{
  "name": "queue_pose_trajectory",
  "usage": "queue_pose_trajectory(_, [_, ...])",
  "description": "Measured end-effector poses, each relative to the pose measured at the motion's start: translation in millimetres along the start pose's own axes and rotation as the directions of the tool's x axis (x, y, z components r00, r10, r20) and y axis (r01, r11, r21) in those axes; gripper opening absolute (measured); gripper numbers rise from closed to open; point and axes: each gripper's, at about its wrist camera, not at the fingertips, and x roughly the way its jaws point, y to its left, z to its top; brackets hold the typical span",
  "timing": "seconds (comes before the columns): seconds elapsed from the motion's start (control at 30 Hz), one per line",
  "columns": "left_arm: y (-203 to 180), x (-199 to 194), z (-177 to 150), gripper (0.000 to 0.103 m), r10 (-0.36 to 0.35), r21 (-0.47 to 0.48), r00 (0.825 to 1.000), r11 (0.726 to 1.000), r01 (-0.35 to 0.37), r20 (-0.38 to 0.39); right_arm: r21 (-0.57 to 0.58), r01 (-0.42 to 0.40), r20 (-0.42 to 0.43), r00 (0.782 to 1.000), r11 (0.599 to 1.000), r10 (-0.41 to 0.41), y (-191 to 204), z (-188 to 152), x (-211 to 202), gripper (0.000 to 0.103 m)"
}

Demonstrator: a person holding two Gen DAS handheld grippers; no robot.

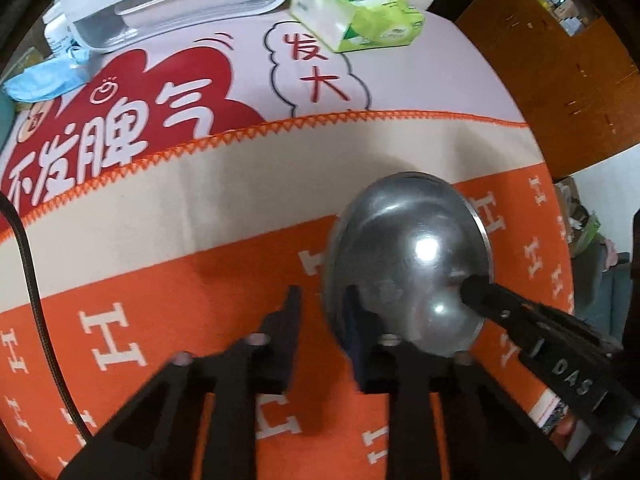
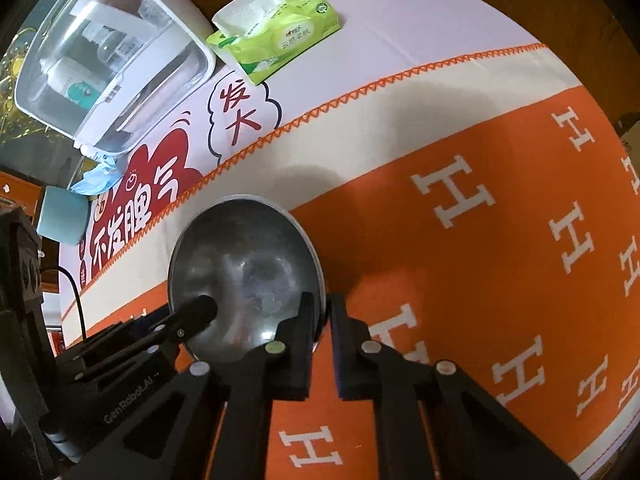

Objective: Organize plates and bowls

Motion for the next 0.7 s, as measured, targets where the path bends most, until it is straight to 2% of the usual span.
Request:
queue_pose_trajectory(0.13, [-4, -5, -5, 0.009, 0.018, 0.005, 1.0, 1.0, -0.018, 0.016, -0.013, 0.02, 0.007, 1.0, 1.0, -0.02, 3, -5, -1, 0.007])
queue_pose_trajectory(0.3, [-3, -20, -10, 0.009, 0.017, 0.007, 0.999, 1.0, -0.018, 0.034, -0.013, -0.013, 0.014, 1.0, 1.0, 0.013, 4, -11, -11, 0.007])
queue_pose_trajectory(0.7, [-5, -102, -56, 0.01, 0.079, 0.046, 0.992, 0.995, -0.084, 0.095, -0.077, -0.059, 0.07, 0.995, 0.995, 0.064, 35, -48, -72, 0.007])
